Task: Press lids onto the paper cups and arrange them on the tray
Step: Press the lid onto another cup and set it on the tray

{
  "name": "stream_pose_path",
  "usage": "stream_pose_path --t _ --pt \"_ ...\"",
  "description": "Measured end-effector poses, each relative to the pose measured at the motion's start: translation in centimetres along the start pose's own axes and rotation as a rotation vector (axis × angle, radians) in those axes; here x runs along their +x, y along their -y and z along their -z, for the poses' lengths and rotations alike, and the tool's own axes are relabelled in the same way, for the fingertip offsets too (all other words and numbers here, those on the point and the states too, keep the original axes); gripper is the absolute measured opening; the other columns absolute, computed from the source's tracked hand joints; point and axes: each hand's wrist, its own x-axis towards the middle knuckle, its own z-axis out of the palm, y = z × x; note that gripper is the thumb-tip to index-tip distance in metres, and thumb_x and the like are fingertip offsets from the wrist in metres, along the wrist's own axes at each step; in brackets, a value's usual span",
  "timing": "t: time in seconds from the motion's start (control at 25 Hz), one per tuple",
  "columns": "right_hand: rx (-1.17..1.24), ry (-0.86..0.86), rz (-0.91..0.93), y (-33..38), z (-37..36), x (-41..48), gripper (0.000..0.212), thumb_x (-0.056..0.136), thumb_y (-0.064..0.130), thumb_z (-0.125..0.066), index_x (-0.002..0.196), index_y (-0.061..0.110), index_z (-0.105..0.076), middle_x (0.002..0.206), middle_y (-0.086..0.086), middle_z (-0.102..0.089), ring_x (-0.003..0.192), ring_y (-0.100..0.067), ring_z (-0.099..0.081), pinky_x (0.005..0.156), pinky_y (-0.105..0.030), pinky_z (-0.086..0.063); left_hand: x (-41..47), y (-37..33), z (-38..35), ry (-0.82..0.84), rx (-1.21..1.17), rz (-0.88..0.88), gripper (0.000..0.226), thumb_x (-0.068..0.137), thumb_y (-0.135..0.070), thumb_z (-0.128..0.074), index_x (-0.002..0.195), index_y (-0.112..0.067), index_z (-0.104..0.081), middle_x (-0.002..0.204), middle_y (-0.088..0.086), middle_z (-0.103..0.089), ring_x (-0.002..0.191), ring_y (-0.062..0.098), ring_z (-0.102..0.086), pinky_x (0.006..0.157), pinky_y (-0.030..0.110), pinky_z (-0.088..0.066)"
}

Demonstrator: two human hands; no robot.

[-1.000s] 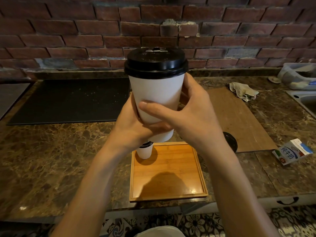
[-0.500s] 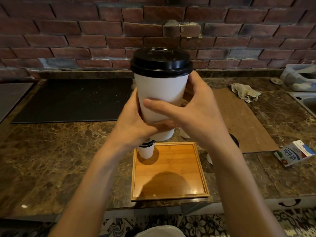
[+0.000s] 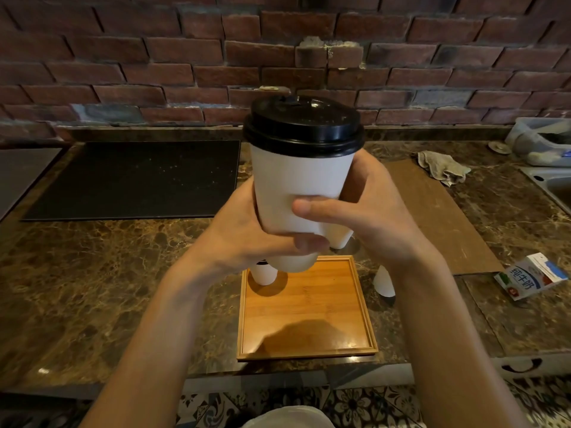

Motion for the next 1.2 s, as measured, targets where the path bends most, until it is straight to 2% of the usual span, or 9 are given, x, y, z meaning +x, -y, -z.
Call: stream_pose_path --t 0.12,0.24,0.44,0.64,0.72,0.8,0.88,1.0,1.2 --pt "-0.010 0.008 0.004 0.1 -0.1 0.0 0.059 0.072 0.018 -0.079 0.122 0.028 -0.051 0.110 0.017 -0.066 0.109 -0.003 -0.062 0.080 -0.016 -0.053 0.0 0.2 0.0 -0.020 -0.020 0.001 0.069 0.063 -0.011 -0.076 0.126 -0.010 -0.047 0.108 -0.008 -0.066 0.105 0.013 -0.063 0.078 0.020 -0.053" --pt "-0.033 0.000 0.007 0.4 -0.4 -0.1 0.057 0.073 0.020 -0.080 0.122 0.029 -0.052 0.108 0.021 -0.067 0.107 0.000 -0.062 0.079 -0.015 -0.053 -0.1 0.4 0.0 -0.065 -0.015 -0.016 0.070 0.061 -0.014 -0.077 0.125 -0.015 -0.048 0.109 -0.008 -0.066 0.106 0.012 -0.063 0.078 0.020 -0.053" --pt "-0.108 -0.063 0.003 0.6 -1.2 0.0 0.070 0.070 0.030 -0.084 0.132 0.021 -0.051 0.117 0.010 -0.065 0.110 -0.003 -0.062 0.086 -0.026 -0.057 0.0 0.8 -0.3 -0.149 0.007 -0.040 0.072 0.057 -0.022 -0.079 0.122 -0.020 -0.048 0.111 -0.009 -0.065 0.108 0.012 -0.062 0.081 0.021 -0.053" --pt "-0.164 -0.147 -0.001 0.6 -1.9 0.1 0.074 0.070 0.032 -0.085 0.133 0.021 -0.049 0.121 0.012 -0.062 0.112 0.000 -0.058 0.090 -0.023 -0.054 0.2 1.4 -0.6 -0.253 0.053 -0.083 0.077 0.058 -0.026 -0.082 0.125 -0.030 -0.044 0.118 -0.011 -0.062 0.115 0.007 -0.059 0.086 0.019 -0.052" --pt "-0.165 -0.197 -0.005 0.3 -2.4 0.1 0.074 0.069 0.033 -0.085 0.132 0.022 -0.050 0.120 0.012 -0.061 0.111 0.001 -0.057 0.090 -0.023 -0.054 0.4 1.7 -1.0 -0.306 0.014 -0.061 0.080 0.054 -0.030 -0.082 0.125 -0.030 -0.045 0.121 -0.005 -0.061 0.115 0.011 -0.059 0.089 0.025 -0.052" --pt "-0.159 -0.238 -0.009 0.2 -2.9 0.1 0.074 0.069 0.033 -0.086 0.132 0.023 -0.049 0.120 0.011 -0.061 0.111 -0.001 -0.057 0.090 -0.027 -0.055 0.5 1.8 -1.3 -0.348 0.017 -0.041 0.083 0.051 -0.035 -0.079 0.125 -0.024 -0.046 0.120 0.000 -0.061 0.111 0.013 -0.060 0.088 0.022 -0.053" --pt "-0.167 -0.252 -0.006 0.2 -2.9 0.2 0.075 0.068 0.034 -0.086 0.133 0.022 -0.049 0.121 0.010 -0.060 0.112 -0.002 -0.057 0.091 -0.030 -0.055 0.6 1.8 -1.3 -0.334 0.025 -0.061 0.080 0.051 -0.033 -0.081 0.123 -0.031 -0.045 0.119 -0.007 -0.061 0.112 0.009 -0.060 0.086 0.021 -0.052" --pt "-0.186 -0.242 0.016 0.5 -2.6 0.2 0.075 0.067 0.036 -0.086 0.131 0.024 -0.049 0.118 0.013 -0.061 0.109 0.003 -0.057 0.087 -0.020 -0.054 0.5 1.7 -0.9 -0.280 0.034 -0.080 0.080 0.056 -0.026 -0.083 0.124 -0.034 -0.042 0.119 -0.014 -0.061 0.116 0.006 -0.058 0.086 0.020 -0.051" --pt "-0.157 -0.160 0.035 0.7 -1.9 0.2 0.075 0.066 0.029 -0.088 0.131 0.021 -0.051 0.118 0.013 -0.063 0.110 0.004 -0.058 0.086 -0.016 -0.053 0.2 1.2 -0.2 -0.225 0.081 -0.076 0.085 0.056 -0.027 -0.083 0.130 -0.016 -0.043 0.120 -0.006 -0.061 0.115 0.008 -0.058 0.088 0.021 -0.051"
